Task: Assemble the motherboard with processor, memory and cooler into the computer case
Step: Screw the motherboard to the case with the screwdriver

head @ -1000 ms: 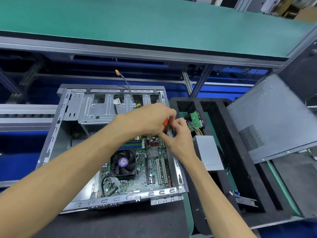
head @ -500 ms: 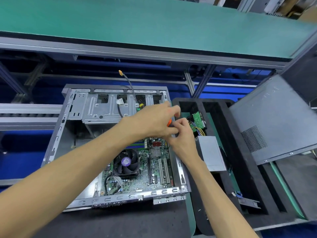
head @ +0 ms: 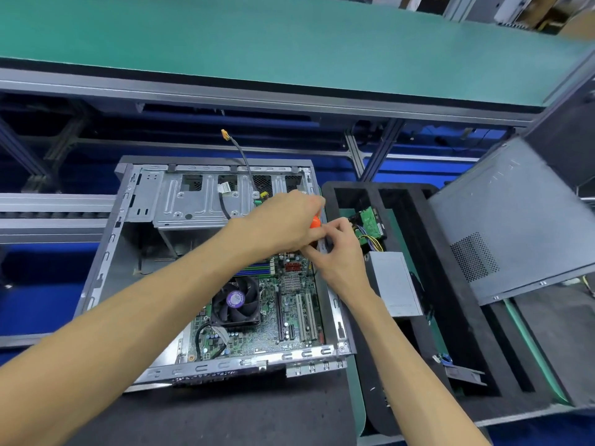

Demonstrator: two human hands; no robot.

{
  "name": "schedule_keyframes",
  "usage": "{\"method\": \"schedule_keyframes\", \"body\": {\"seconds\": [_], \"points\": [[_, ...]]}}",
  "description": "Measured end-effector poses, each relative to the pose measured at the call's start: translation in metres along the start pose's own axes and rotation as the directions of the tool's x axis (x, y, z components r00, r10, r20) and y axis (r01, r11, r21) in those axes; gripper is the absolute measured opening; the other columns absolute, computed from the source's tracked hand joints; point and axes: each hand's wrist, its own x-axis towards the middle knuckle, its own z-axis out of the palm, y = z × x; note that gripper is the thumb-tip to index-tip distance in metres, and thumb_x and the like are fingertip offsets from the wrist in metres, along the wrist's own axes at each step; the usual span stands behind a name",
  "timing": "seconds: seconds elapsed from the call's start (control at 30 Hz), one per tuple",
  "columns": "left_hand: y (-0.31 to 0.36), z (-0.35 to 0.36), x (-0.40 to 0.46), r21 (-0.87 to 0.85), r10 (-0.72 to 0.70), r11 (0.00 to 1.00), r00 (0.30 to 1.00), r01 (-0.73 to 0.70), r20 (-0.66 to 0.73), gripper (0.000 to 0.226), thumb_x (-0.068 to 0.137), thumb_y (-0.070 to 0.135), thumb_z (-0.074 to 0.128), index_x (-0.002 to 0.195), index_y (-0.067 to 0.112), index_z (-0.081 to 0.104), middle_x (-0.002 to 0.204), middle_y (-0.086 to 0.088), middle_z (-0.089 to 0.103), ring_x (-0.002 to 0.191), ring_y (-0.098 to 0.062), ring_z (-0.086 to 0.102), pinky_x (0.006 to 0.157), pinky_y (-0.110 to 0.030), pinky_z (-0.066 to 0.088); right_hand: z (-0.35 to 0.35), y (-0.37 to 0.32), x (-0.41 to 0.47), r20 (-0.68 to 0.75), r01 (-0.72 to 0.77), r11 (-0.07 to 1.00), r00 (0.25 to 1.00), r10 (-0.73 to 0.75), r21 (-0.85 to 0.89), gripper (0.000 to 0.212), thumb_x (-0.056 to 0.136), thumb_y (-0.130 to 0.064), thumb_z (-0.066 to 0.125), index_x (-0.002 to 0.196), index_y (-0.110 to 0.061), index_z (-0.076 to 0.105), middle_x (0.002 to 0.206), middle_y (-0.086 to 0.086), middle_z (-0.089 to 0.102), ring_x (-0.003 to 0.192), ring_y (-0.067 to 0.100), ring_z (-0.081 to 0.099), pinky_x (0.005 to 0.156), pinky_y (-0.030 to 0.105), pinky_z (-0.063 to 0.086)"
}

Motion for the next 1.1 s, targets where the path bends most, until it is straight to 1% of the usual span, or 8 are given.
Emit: {"method": "schedule_keyframes", "body": {"seconds": [0.1, 0.27, 0.43, 0.6, 0.7, 0.77, 0.9, 1.1], "points": [[-0.003, -0.009, 0.002, -0.168, 0.156, 0.978, 0.969, -0.124, 0.191, 0.025, 0.081, 0.009, 0.061, 0.100, 0.025, 0.062, 0.094, 0.004, 0.053, 0.090, -0.022, 0.060, 0.074, -0.043, 0.054, 0.000, 0.001, 0.001, -0.027, -0.004, 1.000, 1.000, 0.004, -0.028, 0.043, 0.080, -0.037, 0.080, 0.065, -0.040, 0.039, 0.084, -0.010, 0.038, 0.070, 0.001, 0.044, 0.057, 0.017, 0.031], [0.001, 0.006, -0.003, 0.069, -0.081, 0.994, 0.995, 0.085, -0.065, 0.046, 0.087, 0.064, 0.054, 0.094, 0.018, 0.049, 0.073, 0.002, 0.050, 0.060, -0.016, 0.048, 0.054, -0.033, 0.035, 0.000, 0.000, 0.000, 0.001, -0.024, 1.000, 1.000, 0.024, -0.005, 0.033, 0.079, -0.040, 0.082, 0.068, -0.044, 0.051, 0.088, -0.009, 0.043, 0.075, 0.002, 0.049, 0.059, 0.020, 0.036], [0.002, -0.006, 0.000, -0.107, 0.124, 0.988, 0.980, -0.108, 0.157, 0.019, 0.084, 0.016, 0.062, 0.101, 0.022, 0.057, 0.097, -0.002, 0.055, 0.089, -0.025, 0.059, 0.074, -0.043, 0.051, 0.001, 0.002, 0.001, -0.016, -0.001, 0.999, 1.000, 0.001, -0.044, 0.036, 0.082, -0.035, 0.080, 0.070, -0.033, 0.047, 0.086, -0.010, 0.039, 0.073, 0.001, 0.045, 0.057, 0.017, 0.031], [0.003, 0.004, -0.004, 0.048, -0.072, 0.996, 0.995, 0.076, -0.074, 0.042, 0.089, 0.058, 0.055, 0.093, 0.016, 0.052, 0.077, 0.001, 0.053, 0.067, -0.021, 0.049, 0.059, -0.035, 0.038, -0.001, 0.000, 0.000, 0.000, -0.015, 0.999, 1.000, 0.015, -0.033, 0.028, 0.080, -0.038, 0.081, 0.073, -0.042, 0.055, 0.089, -0.007, 0.043, 0.076, 0.000, 0.048, 0.058, 0.015, 0.033], [0.000, 0.000, 0.001, -0.064, 0.035, 0.997, 0.999, -0.033, 0.042, 0.011, 0.088, 0.024, 0.061, 0.099, 0.024, 0.058, 0.092, 0.002, 0.054, 0.080, -0.022, 0.051, 0.066, -0.034, 0.040, 0.000, 0.000, -0.001, -0.013, -0.016, 0.999, 1.000, 0.015, -0.050, 0.029, 0.081, -0.040, 0.079, 0.072, -0.032, 0.053, 0.087, -0.008, 0.041, 0.074, 0.000, 0.046, 0.057, 0.016, 0.032], [-0.001, -0.006, 0.000, -0.123, 0.112, 0.988, 0.983, -0.094, 0.143, 0.023, 0.083, 0.016, 0.062, 0.102, 0.029, 0.060, 0.097, 0.004, 0.050, 0.087, -0.020, 0.054, 0.072, -0.036, 0.048, 0.000, 0.000, 0.000, -0.020, -0.013, 0.999, 1.000, 0.012, -0.050, 0.036, 0.082, -0.036, 0.079, 0.069, -0.037, 0.046, 0.087, -0.008, 0.040, 0.072, 0.000, 0.045, 0.057, 0.017, 0.031], [0.000, 0.001, -0.004, 0.038, -0.072, 0.996, 0.995, 0.074, -0.069, 0.047, 0.085, 0.062, 0.058, 0.098, 0.018, 0.051, 0.075, 0.001, 0.050, 0.064, -0.018, 0.050, 0.054, -0.033, 0.037, -0.001, 0.000, 0.000, 0.008, -0.025, 0.999, 1.000, 0.025, -0.021, 0.020, 0.081, -0.039, 0.080, 0.079, -0.036, 0.061, 0.088, -0.010, 0.042, 0.077, 0.001, 0.048, 0.061, 0.015, 0.034], [-0.001, -0.009, 0.000, -0.158, 0.128, 0.982, 0.977, -0.101, 0.171, 0.023, 0.084, 0.015, 0.061, 0.104, 0.027, 0.059, 0.098, 0.002, 0.052, 0.092, -0.022, 0.058, 0.076, -0.041, 0.052, 0.000, 0.002, 0.000, -0.010, -0.021, 0.999, 1.000, 0.021, -0.032, 0.029, 0.082, -0.036, 0.080, 0.073, -0.028, 0.053, 0.087, -0.006, 0.042, 0.072, 0.001, 0.044, 0.057, 0.016, 0.031]]}}
